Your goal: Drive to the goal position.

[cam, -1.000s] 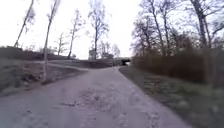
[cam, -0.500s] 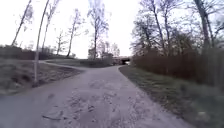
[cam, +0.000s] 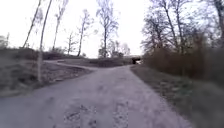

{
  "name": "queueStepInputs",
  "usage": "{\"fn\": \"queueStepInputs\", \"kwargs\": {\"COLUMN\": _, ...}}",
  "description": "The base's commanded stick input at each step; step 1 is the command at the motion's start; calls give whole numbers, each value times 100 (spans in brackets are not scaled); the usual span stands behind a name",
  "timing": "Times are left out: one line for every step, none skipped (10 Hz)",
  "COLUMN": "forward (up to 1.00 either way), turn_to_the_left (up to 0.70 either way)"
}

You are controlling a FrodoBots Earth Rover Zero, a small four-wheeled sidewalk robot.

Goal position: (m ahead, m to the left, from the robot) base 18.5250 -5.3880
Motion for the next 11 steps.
{"fn": "queueStepInputs", "kwargs": {"forward": 100, "turn_to_the_left": 1}}
{"fn": "queueStepInputs", "kwargs": {"forward": 100, "turn_to_the_left": 1}}
{"fn": "queueStepInputs", "kwargs": {"forward": 100, "turn_to_the_left": 1}}
{"fn": "queueStepInputs", "kwargs": {"forward": 100, "turn_to_the_left": 1}}
{"fn": "queueStepInputs", "kwargs": {"forward": 100, "turn_to_the_left": 1}}
{"fn": "queueStepInputs", "kwargs": {"forward": 100, "turn_to_the_left": 1}}
{"fn": "queueStepInputs", "kwargs": {"forward": 100, "turn_to_the_left": 1}}
{"fn": "queueStepInputs", "kwargs": {"forward": 100, "turn_to_the_left": 1}}
{"fn": "queueStepInputs", "kwargs": {"forward": 100, "turn_to_the_left": 1}}
{"fn": "queueStepInputs", "kwargs": {"forward": 100, "turn_to_the_left": 1}}
{"fn": "queueStepInputs", "kwargs": {"forward": 100, "turn_to_the_left": 1}}
